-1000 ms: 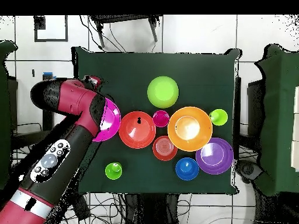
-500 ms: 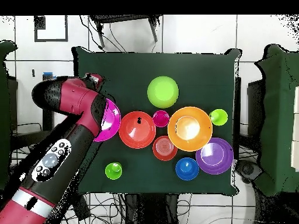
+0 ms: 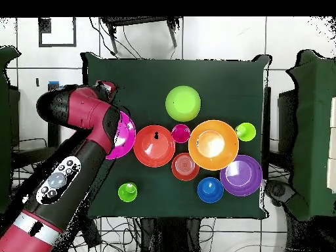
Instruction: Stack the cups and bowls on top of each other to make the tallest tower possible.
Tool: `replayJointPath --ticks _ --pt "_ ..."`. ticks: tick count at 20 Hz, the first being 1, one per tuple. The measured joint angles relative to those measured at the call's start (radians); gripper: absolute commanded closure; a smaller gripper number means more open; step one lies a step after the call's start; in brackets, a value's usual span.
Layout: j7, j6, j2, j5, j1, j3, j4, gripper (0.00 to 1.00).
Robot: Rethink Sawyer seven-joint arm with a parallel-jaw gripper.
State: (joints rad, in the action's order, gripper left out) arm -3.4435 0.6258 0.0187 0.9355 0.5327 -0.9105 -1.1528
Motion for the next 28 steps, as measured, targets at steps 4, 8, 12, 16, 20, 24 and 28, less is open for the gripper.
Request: replayJointPath --ticks 4,8,12,16,20,24,28 --pt "0.0 0.0 0.0 0.0 0.0 0.0 0.0 0.0" --pt "0.0 0.0 0.0 0.0 0.0 0.0 -0.003 0.0" --pt "0.0 -0.001 0.0 0.0 0.0 0.0 -0.011 0.0" --pt "0.0 -0.003 0.0 0.0 0.001 0.0 -0.019 0.0" --pt "0.0 -0.003 -0.001 0.0 0.003 0.0 -0.026 0.0" --pt "0.0 -0.009 -0.002 0.0 0.003 0.0 -0.029 0.0" --pt "0.0 -0.023 -0.003 0.0 0.003 0.0 -0.029 0.0"
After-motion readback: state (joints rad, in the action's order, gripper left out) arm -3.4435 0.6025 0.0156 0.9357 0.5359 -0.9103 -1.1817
